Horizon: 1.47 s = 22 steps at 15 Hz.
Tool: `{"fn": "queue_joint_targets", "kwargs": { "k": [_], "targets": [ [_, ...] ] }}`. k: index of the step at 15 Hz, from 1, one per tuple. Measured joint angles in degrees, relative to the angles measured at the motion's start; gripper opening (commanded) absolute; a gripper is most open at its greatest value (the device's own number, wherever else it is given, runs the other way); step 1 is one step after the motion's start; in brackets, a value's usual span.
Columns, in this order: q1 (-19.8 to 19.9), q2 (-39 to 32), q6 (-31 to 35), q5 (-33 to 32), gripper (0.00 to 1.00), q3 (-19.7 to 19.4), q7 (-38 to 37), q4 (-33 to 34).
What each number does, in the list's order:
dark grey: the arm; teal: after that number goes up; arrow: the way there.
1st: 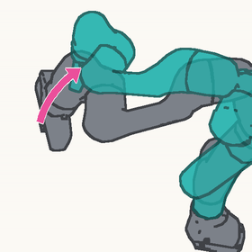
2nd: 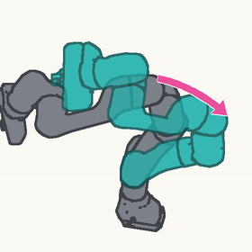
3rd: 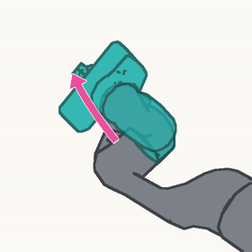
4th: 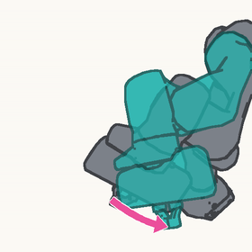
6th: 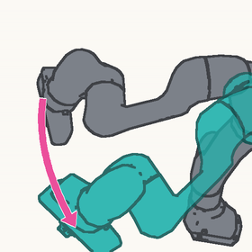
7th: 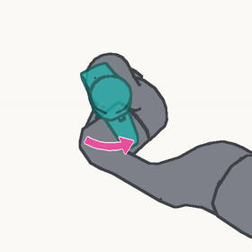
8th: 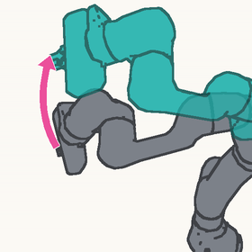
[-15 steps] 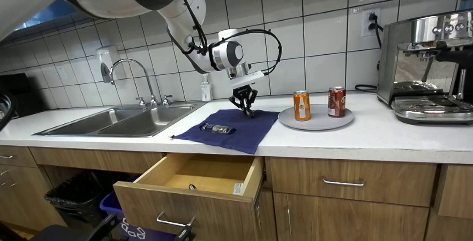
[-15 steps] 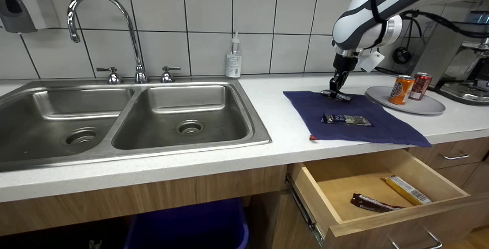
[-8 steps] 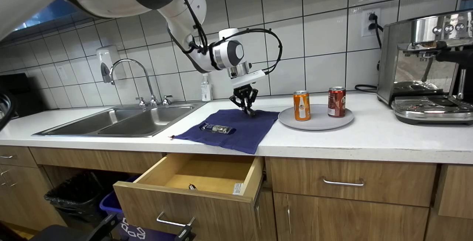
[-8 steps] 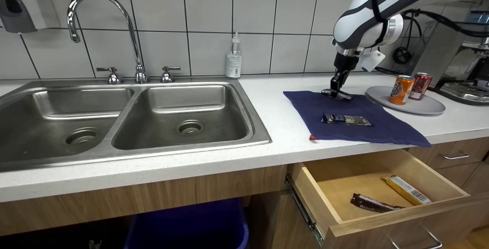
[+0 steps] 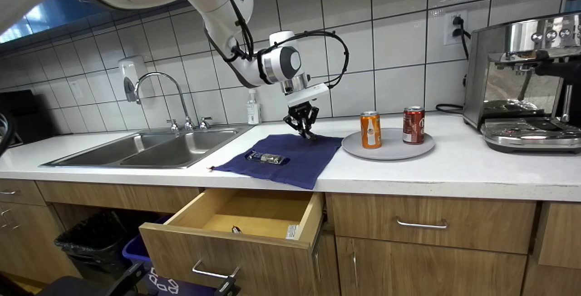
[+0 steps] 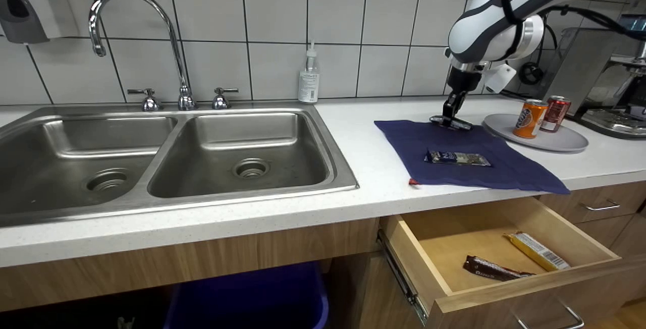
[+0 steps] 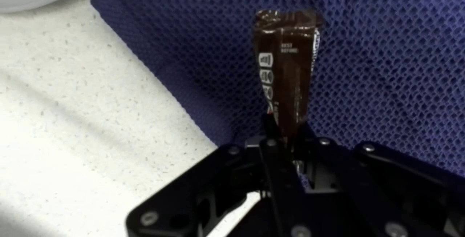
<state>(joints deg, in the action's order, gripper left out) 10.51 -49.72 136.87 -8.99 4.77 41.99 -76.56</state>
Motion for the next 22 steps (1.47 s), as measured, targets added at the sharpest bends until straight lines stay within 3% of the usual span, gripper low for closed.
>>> {"fn": "queue_joint_targets", "kwargs": {
  "k": [22],
  "targets": [
    [3.4, 25.7, 20.8, 1.2, 0.04, 0.4, 9.9, -43.2]
  ]
}}
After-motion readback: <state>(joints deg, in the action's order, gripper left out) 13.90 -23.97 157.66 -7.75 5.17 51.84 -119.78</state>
